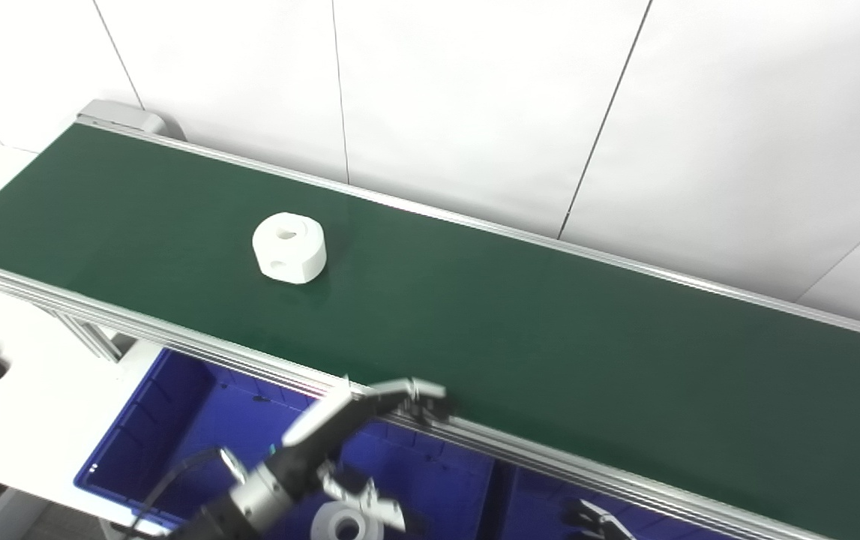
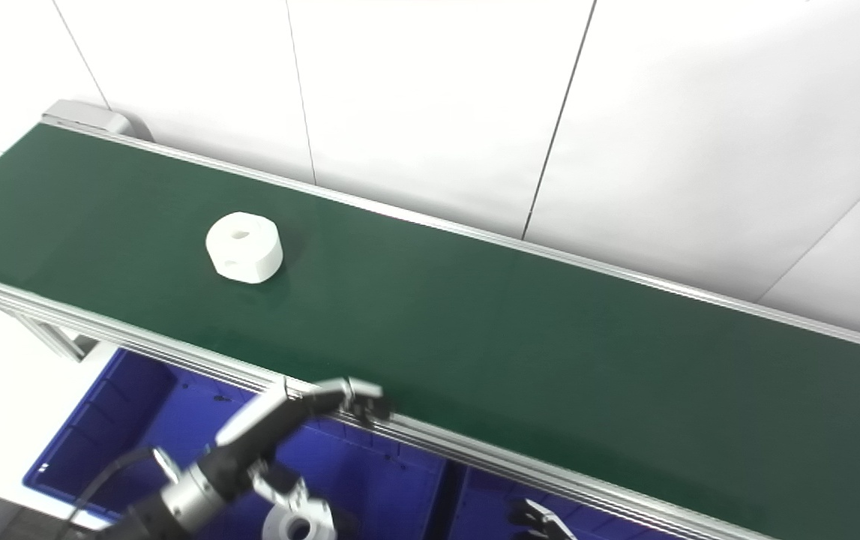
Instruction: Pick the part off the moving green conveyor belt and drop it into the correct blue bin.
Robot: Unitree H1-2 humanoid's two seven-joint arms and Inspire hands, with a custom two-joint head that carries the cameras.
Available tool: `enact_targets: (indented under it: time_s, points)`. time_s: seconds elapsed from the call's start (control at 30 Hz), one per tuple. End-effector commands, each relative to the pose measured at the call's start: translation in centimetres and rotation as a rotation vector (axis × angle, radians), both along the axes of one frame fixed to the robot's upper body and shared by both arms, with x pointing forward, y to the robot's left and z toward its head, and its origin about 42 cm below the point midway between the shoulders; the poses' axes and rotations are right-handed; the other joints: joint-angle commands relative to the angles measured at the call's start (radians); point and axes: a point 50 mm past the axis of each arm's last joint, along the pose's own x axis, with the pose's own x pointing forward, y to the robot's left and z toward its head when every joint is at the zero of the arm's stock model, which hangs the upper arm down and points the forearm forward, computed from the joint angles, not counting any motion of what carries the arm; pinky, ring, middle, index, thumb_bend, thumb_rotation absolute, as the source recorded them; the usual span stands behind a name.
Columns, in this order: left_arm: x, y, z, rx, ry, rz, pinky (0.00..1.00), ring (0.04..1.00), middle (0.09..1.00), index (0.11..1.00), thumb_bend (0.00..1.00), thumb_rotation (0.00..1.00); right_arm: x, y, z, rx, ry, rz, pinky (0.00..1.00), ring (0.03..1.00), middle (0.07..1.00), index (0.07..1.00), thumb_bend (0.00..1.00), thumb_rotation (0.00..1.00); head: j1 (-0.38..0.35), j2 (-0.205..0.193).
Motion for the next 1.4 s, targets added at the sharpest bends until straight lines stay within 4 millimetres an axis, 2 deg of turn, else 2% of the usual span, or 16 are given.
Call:
enact_targets:
  time_s: [0.0, 0.1, 0.23, 0.33, 0.43, 0.57, 0.8, 0.87, 1.0, 1.17, 1.37]
  points:
    - [1.1, 0.6, 2.0, -0.020, -0.091, -0.021, 0.67, 0.733, 0.767, 0.756, 0.91, 0.13, 0.3, 0.2, 0.8, 0.025, -0.070, 0.005, 0.53, 0.702, 0.771, 0.801, 0.96, 0.24, 0.001, 0.002]
    - [3.2, 1.2, 3.7, -0.020, -0.163, -0.023, 0.72, 0.768, 0.799, 0.792, 0.91, 0.17, 0.4, 0.0, 0.9, 0.022, -0.069, 0.002, 0.54, 0.717, 0.774, 0.799, 0.97, 0.27, -0.017, 0.010]
    - [5.0, 1.8, 5.4, 0.021, -0.240, -0.002, 0.74, 0.794, 0.821, 0.812, 0.89, 0.24, 0.5, -0.5, 0.9, 0.011, -0.085, 0.002, 0.52, 0.714, 0.776, 0.796, 0.98, 0.28, -0.015, 0.028]
    - [6.9, 2.6, 7.5, 0.067, -0.289, 0.020, 0.78, 0.836, 0.856, 0.841, 0.84, 0.28, 0.6, -0.9, 1.1, 0.018, -0.095, 0.007, 0.55, 0.725, 0.777, 0.798, 0.98, 0.28, -0.006, 0.041]
    - [8.8, 3.2, 9.2, 0.114, -0.310, 0.036, 0.81, 0.852, 0.872, 0.863, 0.79, 0.27, 0.8, -1.2, 1.2, 0.029, -0.099, 0.010, 0.58, 0.737, 0.780, 0.801, 0.97, 0.25, -0.001, 0.047]
    - [12.2, 3.9, 10.4, 0.209, -0.305, 0.066, 0.79, 0.846, 0.874, 0.866, 0.79, 0.24, 0.9, -1.6, 1.2, 0.030, -0.104, 0.017, 0.61, 0.750, 0.784, 0.805, 0.96, 0.25, 0.010, 0.055]
    - [15.9, 5.3, 10.1, 0.356, -0.245, 0.138, 0.86, 0.904, 0.913, 0.891, 0.81, 0.26, 1.1, -1.9, 1.3, 0.028, -0.122, 0.022, 0.63, 0.761, 0.785, 0.808, 0.95, 0.25, 0.029, 0.055]
    - [16.9, 6.0, 9.8, 0.370, -0.239, 0.151, 0.83, 0.892, 0.909, 0.886, 0.82, 0.23, 1.1, -2.0, 1.3, 0.034, -0.129, 0.023, 0.64, 0.763, 0.784, 0.806, 0.95, 0.25, 0.031, 0.055]
    - [18.8, 7.5, 9.0, 0.388, -0.226, 0.168, 0.86, 0.903, 0.910, 0.875, 0.82, 0.17, 1.2, -2.0, 1.3, 0.058, -0.144, 0.026, 0.66, 0.756, 0.781, 0.801, 0.94, 0.23, 0.031, 0.054]
    - [20.3, 9.0, 8.0, 0.463, -0.167, 0.185, 0.87, 0.924, 0.931, 0.883, 0.85, 0.13, 1.2, -2.1, 1.1, 0.069, -0.174, 0.030, 0.66, 0.744, 0.769, 0.789, 0.95, 0.22, 0.040, 0.048]
    - [21.5, 10.0, 7.2, 0.582, -0.080, 0.197, 0.91, 0.972, 0.966, 0.912, 0.90, 0.14, 1.2, -2.3, 1.1, 0.078, -0.157, 0.030, 0.63, 0.732, 0.771, 0.788, 0.95, 0.23, 0.042, 0.048]
